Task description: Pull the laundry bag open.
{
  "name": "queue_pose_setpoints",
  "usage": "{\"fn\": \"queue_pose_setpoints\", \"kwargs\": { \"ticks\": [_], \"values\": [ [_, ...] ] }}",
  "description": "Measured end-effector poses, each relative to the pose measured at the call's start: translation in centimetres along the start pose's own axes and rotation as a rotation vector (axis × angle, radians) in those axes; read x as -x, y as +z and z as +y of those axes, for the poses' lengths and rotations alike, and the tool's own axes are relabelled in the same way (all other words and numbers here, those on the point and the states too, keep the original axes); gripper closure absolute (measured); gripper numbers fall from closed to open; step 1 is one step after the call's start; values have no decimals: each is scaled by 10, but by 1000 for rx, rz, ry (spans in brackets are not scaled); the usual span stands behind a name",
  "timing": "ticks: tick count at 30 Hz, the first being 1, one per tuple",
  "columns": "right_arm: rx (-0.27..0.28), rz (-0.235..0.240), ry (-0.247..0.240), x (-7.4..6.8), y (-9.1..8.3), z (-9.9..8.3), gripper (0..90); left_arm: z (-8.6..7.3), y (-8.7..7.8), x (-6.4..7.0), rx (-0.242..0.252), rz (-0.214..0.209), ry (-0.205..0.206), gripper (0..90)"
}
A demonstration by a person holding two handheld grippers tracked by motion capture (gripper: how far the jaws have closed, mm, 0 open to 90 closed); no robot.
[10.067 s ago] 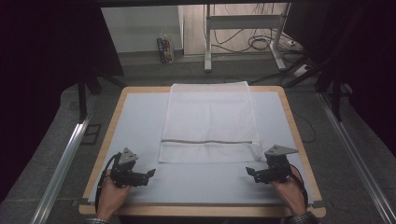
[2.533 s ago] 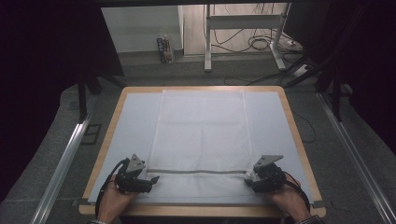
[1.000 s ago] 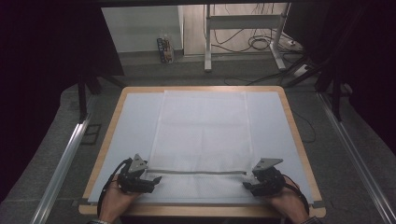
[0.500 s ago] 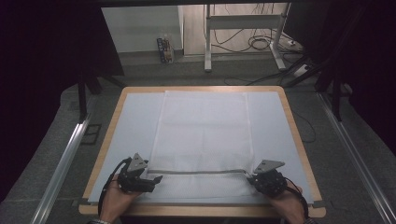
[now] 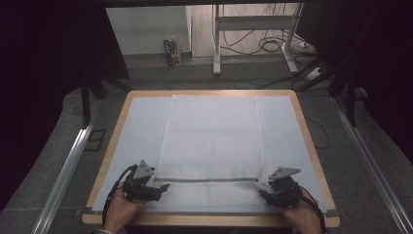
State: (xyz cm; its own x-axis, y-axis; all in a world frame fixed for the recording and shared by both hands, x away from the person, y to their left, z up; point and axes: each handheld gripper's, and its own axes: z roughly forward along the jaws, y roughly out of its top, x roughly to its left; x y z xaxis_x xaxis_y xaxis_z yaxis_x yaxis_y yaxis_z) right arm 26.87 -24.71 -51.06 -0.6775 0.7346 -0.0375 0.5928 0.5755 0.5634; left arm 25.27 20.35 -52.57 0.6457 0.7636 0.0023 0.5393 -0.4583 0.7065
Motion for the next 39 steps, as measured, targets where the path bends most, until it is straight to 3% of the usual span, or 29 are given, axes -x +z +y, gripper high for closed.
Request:
{"fn": "queue_pose_setpoints", "kwargs": {
  "ticks": [3, 4, 7, 15, 16, 18, 21, 24, 29, 39],
  "values": [
    [0, 37, -2, -4, -1, 0, 829, 1, 0, 1, -1, 0, 6, 183],
    [0, 53, -3, -5, -1, 1, 869, 1, 0, 2, 3, -2, 3, 183],
    [3, 60, -9, -4, -1, 1, 878, 4, -2, 2, 10, -10, -5, 183],
    [120, -7, -196, -15, -14, 3, 878, 28, 3, 11, 30, -66, 0, 158],
    [134, -22, -226, -16, -16, 3, 878, 41, 8, 14, 18, -97, -1, 139],
    [149, -36, -245, -17, -17, 3, 878, 51, 12, 17, 17, -129, 5, 119],
    [172, -46, -252, -18, -20, 4, 878, 72, 23, 24, 29, -193, 22, 75],
    [170, -39, -241, -18, -20, 4, 878, 96, 37, 34, 35, -229, 51, 43],
    [164, -29, -236, -17, -19, 3, 877, 132, 64, 53, 47, -270, 81, 63],
    [160, -28, -244, -17, -19, 4, 876, 186, 109, 101, 40, -333, 234, 65]
  ]
}}
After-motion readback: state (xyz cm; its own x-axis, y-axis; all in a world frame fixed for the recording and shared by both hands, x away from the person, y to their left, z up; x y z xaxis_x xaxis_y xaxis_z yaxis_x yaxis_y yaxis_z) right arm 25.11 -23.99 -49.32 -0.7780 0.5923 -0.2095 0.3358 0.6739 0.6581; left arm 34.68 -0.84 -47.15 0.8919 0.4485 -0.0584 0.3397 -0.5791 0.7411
